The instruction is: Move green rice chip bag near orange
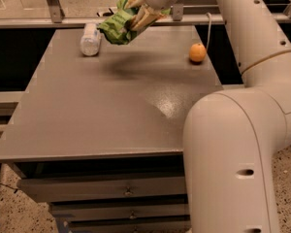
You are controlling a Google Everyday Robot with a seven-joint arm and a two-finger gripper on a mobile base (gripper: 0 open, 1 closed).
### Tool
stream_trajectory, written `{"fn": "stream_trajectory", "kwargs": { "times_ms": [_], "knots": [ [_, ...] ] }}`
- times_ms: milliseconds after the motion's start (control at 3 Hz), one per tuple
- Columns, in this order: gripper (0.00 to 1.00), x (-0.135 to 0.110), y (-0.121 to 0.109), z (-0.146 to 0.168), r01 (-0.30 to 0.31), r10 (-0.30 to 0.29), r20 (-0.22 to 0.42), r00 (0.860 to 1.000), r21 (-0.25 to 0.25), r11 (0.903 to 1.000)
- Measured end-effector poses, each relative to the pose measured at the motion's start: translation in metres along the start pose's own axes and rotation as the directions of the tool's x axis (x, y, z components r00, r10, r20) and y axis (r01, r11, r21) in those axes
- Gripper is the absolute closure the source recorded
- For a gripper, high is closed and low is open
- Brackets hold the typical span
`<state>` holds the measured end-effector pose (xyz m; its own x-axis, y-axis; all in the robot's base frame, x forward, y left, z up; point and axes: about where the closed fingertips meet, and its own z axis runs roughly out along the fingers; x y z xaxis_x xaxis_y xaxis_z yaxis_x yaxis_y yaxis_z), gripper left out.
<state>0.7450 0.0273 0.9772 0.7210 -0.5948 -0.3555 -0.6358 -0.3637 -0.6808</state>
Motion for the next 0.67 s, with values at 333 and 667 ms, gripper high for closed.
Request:
{"fn": "stream_trajectory", "kwargs": {
  "times_ms": [333, 667],
  "knots": [
    [1.00, 0.015, 0.012, -0.006, 0.061, -0.064, -0.043, 0.997, -0.051, 0.9968],
    [1.00, 0.042, 0.026, -0.017, 0.065, -0.074, -0.114, 0.991, -0.086, 0.9942]
  ]
}}
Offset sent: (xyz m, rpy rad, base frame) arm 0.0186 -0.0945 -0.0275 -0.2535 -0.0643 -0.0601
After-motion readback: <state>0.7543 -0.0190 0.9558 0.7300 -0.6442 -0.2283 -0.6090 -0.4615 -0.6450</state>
